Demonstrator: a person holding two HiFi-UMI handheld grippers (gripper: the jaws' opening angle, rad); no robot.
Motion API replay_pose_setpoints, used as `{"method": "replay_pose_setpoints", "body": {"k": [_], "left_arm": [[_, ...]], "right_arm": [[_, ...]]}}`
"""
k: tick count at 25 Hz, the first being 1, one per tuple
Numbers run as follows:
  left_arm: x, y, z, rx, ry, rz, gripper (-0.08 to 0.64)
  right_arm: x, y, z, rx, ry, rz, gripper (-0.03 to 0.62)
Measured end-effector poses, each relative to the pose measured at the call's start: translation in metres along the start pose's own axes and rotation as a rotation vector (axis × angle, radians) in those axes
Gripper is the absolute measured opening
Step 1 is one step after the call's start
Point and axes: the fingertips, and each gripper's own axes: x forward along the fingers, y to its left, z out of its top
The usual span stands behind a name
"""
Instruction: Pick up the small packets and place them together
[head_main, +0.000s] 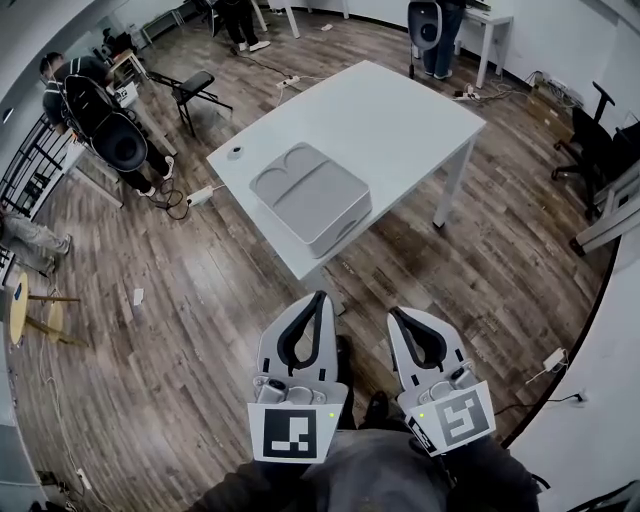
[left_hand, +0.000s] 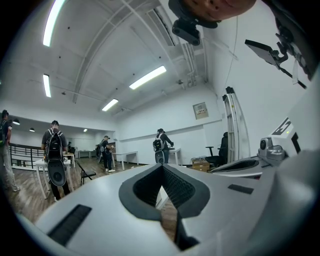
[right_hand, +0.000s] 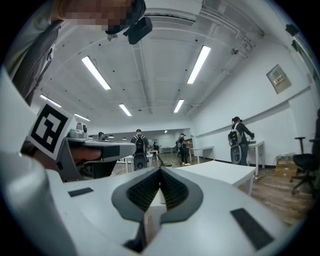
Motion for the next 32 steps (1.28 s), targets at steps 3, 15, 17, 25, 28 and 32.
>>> {"method": "replay_pose_setpoints", "body": {"k": [3,15,17,25,28,32], "left_arm": [[0.007,0.011,-0.006,-0.019,0.000,0.009,0.000],[0.061,0.047,-0.032,-0.045,0.049,-0.033,0.000],[0.072,0.052,-0.037,-0.043,0.062,-0.046,0.000],[0.117,0.083,-0.047,-0.060,0.060,-0.088,0.000],[0.130,0.091,-0.049,-0.066,0.066,-0.118,0.000],[0.147,0.099,-0.048,-0.066,0.041,-0.167,0.000]], "right_arm": [[0.014,0.000,-0.005,-0.004,0.014,0.008,0.003],[0.078,-0.018,-0.026,0.027,0.071,-0.018,0.003],[0.089,-0.024,-0.028,0.033,0.078,-0.027,0.003],[0.147,-0.041,-0.029,0.032,0.089,-0.059,0.003],[0.168,-0.041,-0.023,0.019,0.089,-0.067,0.003],[0.193,-0.044,-0.012,-0.001,0.078,-0.081,0.003]]}}
